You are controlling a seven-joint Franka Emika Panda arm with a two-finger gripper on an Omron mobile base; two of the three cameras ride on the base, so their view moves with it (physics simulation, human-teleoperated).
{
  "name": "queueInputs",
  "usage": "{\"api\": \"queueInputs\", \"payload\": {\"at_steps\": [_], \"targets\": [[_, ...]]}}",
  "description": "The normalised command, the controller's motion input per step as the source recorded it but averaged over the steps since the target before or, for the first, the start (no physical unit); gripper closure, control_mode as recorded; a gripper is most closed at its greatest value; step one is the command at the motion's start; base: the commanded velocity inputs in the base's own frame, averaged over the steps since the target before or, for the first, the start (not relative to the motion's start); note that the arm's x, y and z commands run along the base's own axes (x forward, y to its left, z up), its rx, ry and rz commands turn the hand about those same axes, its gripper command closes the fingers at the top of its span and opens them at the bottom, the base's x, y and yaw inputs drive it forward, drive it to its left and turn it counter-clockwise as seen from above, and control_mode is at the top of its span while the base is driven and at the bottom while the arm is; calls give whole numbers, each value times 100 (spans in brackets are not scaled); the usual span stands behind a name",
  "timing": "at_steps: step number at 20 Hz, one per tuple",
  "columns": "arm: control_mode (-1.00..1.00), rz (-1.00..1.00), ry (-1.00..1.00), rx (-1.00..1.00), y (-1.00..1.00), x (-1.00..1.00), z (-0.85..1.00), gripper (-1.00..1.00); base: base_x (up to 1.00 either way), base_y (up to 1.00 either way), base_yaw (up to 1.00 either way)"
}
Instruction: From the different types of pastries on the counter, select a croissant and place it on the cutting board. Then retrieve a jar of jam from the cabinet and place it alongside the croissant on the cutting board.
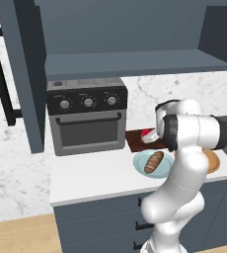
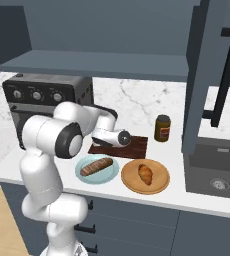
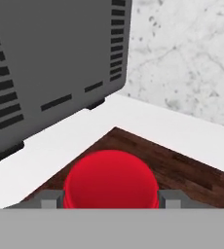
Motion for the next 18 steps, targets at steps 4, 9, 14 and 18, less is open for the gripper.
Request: {"api": "queueInputs", "payload": {"at_steps": [4,9,14,18], "targets": [[-100,0,0,0,0,15,-15,100,0,0,0],[-100,0,0,0,0,15,-14,100,0,0,0],[-100,0,0,0,0,15,-14,100,0,0,0],[-100,0,0,0,0,17,-13,100,0,0,0]]}}
